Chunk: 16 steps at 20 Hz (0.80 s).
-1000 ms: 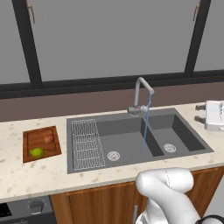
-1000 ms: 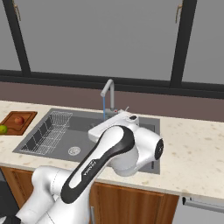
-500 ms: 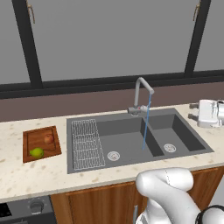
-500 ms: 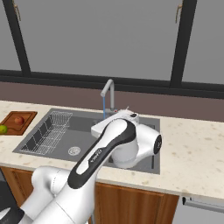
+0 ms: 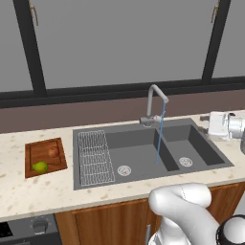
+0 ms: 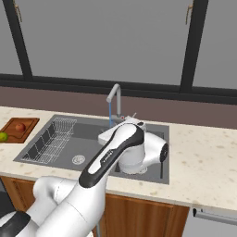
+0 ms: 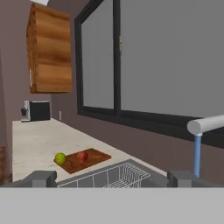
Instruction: Pick the apple, pear from the sink and place them on the cutting board to airdry. Then turn off the sink faucet.
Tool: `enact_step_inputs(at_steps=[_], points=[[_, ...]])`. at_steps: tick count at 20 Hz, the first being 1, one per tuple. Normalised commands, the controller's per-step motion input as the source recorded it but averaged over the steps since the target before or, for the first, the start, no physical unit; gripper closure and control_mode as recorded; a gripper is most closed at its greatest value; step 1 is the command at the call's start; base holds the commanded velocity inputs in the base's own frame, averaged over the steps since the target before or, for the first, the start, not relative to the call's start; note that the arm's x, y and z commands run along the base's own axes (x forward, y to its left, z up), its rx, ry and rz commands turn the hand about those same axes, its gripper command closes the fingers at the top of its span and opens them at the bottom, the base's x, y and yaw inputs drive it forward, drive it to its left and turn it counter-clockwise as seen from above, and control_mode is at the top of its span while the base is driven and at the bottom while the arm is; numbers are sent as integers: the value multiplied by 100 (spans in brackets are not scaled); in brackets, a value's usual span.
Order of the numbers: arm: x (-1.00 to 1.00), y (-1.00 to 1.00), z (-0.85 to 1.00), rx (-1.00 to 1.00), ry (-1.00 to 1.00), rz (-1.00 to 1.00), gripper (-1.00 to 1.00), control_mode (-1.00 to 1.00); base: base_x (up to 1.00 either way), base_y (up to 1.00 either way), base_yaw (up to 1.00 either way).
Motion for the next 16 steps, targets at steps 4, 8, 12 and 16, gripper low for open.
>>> enact_step_inputs(at_steps=[4,8,12,16], points=[[31,0,-4,1,0,2,-100,-100,0,0,0],[35,-4,-4,2,1,4,-100,-100,0,0,0],[39,0,-8,2,3,4,-100,-100,0,0,0],[31,0,-20,2,4,4,-100,-100,0,0,0]])
